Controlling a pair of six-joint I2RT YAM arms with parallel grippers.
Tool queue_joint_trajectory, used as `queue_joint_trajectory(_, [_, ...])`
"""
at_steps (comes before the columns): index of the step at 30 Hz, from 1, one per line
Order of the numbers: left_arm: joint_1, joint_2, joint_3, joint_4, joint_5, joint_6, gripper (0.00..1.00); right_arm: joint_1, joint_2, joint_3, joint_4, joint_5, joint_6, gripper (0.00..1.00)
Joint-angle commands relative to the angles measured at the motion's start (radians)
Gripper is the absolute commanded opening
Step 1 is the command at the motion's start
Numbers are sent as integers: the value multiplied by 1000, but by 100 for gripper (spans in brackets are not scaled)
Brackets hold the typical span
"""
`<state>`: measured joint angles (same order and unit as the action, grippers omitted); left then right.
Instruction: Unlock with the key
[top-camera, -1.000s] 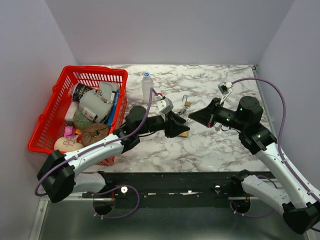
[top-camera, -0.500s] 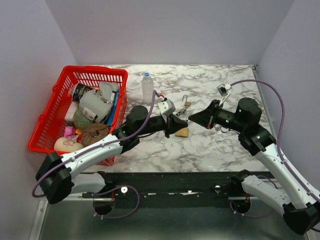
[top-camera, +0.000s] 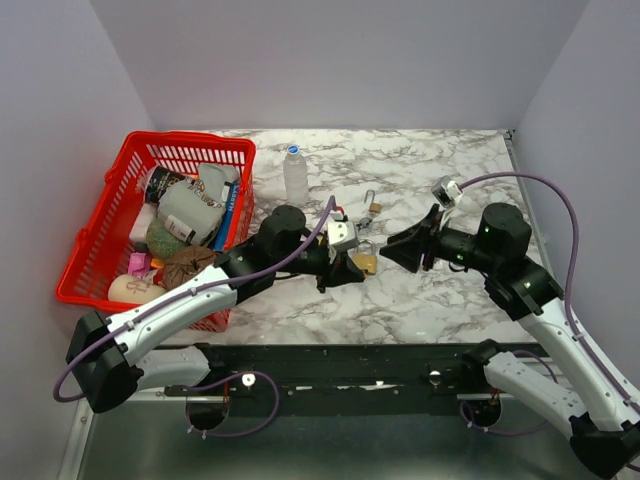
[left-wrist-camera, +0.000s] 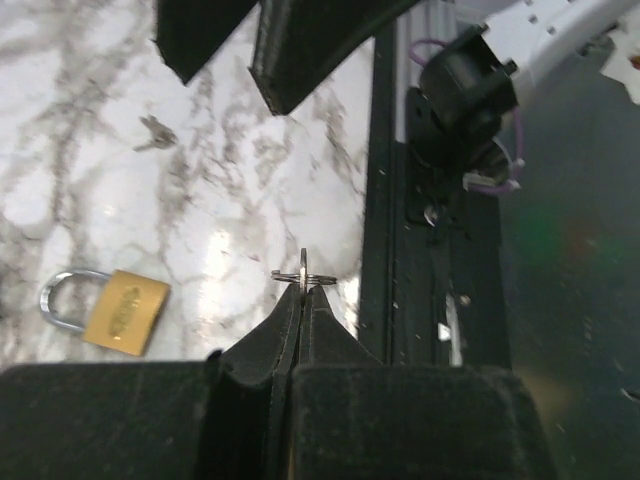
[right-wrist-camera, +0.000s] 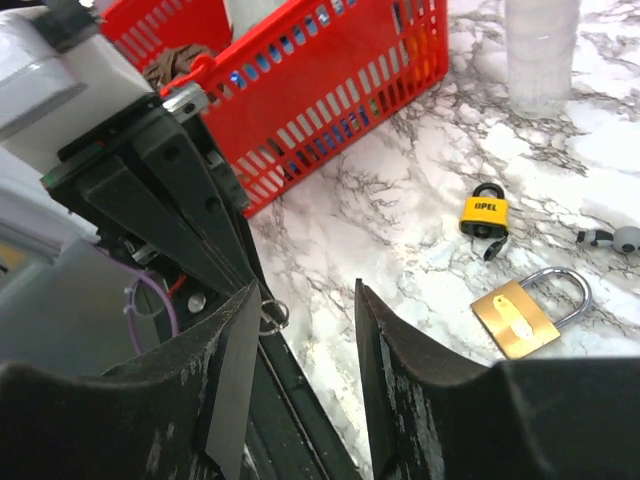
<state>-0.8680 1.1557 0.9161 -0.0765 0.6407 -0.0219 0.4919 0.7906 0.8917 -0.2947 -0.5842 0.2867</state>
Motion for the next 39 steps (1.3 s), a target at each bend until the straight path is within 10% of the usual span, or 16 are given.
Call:
queue_joint_trajectory(1, [-3,32,27,-124,169,27,0,40,28,13,-54,-80,-116,49])
queue_joint_trajectory(39, [7,73,43,-138,191,27,0,228,159,-34,-115,-155,-169,16])
